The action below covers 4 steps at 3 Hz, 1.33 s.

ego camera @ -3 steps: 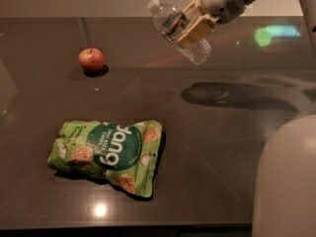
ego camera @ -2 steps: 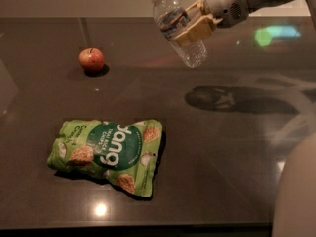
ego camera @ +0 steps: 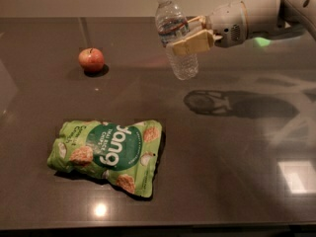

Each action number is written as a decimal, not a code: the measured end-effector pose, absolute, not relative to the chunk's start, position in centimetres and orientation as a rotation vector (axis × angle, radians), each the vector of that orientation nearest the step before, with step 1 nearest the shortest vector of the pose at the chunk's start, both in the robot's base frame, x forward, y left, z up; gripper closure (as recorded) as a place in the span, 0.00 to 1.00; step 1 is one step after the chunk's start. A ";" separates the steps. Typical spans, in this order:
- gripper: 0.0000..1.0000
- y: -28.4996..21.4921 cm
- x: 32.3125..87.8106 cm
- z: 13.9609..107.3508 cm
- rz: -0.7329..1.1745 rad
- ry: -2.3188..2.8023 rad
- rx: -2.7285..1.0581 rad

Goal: Place water bottle upright

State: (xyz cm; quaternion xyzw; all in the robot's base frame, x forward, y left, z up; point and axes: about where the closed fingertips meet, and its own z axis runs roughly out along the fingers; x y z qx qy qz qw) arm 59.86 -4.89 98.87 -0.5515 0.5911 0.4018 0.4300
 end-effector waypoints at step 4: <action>1.00 -5.2 61.6 93.7 1.095 1.330 -1.158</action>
Offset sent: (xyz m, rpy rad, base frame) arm 0.0040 -0.0095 -0.0522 0.2053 -0.0104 -0.0696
